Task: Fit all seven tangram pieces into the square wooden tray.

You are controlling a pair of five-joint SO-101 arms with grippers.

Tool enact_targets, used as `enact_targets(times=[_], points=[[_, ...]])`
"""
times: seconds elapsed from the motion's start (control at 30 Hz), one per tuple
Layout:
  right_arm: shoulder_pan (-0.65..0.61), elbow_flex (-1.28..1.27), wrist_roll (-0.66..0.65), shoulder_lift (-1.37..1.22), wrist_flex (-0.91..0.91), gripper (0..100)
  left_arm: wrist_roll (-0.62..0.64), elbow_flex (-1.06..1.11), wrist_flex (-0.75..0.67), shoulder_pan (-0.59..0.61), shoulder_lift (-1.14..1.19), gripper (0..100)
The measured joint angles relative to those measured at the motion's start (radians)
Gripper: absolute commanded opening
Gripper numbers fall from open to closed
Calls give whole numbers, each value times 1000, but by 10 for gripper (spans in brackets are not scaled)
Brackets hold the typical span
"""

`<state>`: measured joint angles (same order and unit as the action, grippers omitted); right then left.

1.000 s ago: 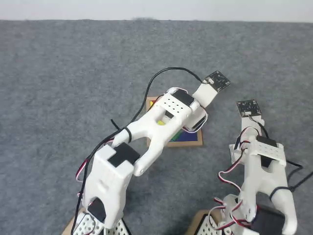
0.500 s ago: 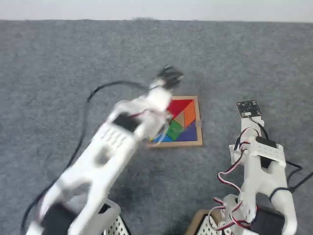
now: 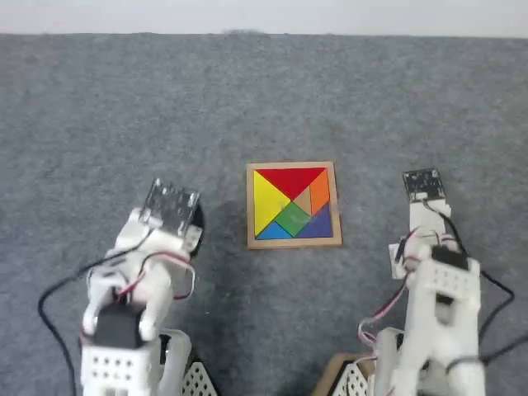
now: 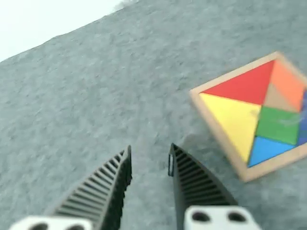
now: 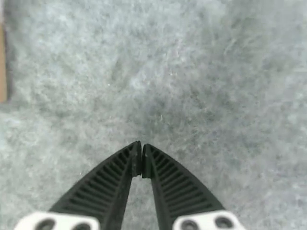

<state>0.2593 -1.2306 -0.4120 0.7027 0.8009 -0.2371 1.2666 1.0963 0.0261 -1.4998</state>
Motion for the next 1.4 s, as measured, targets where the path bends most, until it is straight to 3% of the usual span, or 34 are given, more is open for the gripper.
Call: enact_targets(times=[0.2,0.53,0.77,1.4], points=[[0,-207,0,414,80,7,-40,158,68,72,-279,126],[3,-373,-11,1096,436,7,-43,293,69,94,-301,130],[2,-434,-69,1077,420,7,-43,423,69,94,-301,130],[2,-436,-69,1077,420,9,-43,425,69,94,-301,130]])
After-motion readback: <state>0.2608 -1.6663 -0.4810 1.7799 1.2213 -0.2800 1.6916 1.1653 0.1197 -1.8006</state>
